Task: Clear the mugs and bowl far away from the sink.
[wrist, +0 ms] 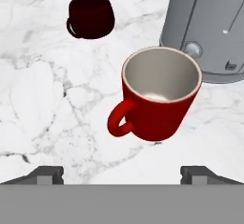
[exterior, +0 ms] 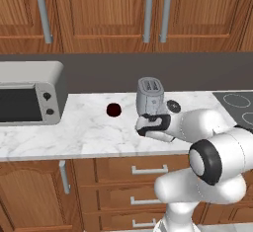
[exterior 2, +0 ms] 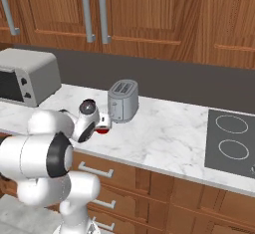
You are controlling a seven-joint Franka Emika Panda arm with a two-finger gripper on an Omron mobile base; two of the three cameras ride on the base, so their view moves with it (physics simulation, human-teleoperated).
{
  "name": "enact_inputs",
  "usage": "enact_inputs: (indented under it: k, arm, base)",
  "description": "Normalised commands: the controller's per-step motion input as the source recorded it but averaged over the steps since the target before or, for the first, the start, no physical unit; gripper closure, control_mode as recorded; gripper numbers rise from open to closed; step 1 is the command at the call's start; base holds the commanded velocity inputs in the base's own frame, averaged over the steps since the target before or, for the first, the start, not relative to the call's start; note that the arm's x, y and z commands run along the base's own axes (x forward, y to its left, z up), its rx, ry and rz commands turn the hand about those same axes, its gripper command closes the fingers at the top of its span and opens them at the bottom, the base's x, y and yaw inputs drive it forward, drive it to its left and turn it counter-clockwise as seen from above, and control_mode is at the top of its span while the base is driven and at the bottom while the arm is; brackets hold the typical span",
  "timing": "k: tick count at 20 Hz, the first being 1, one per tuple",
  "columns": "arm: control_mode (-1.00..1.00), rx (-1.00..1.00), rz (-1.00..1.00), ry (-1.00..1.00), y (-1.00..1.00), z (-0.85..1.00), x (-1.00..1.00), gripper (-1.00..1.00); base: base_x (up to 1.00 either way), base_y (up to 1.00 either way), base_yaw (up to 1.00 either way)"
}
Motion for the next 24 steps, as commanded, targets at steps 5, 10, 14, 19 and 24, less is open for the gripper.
enact_inputs:
  k: [5, 10, 14, 19, 24]
  arm:
    - [-1.0, 0.0, -0.08, -0.08, 0.01, 0.72, -0.34, -1.0]
    - [-1.0, 0.0, -0.11, -0.02, -0.01, 0.78, -0.6, -1.0]
    - [-1.0, 0.0, -0.17, 0.03, 0.0, 0.97, -0.58, -1.0]
    - [-1.0, -0.01, -0.16, 0.0, 0.0, 0.85, -0.63, -1.0]
    - [-1.0, 0.0, -0.12, 0.0, 0.0, 0.57, -0.81, -1.0]
  base:
    - [0.0, 0.0, 0.0]
    - [0.0, 0.0, 0.0]
    - [0.0, 0.0, 0.0]
    - [0.0, 0.0, 0.0]
    - [0.0, 0.0, 0.0]
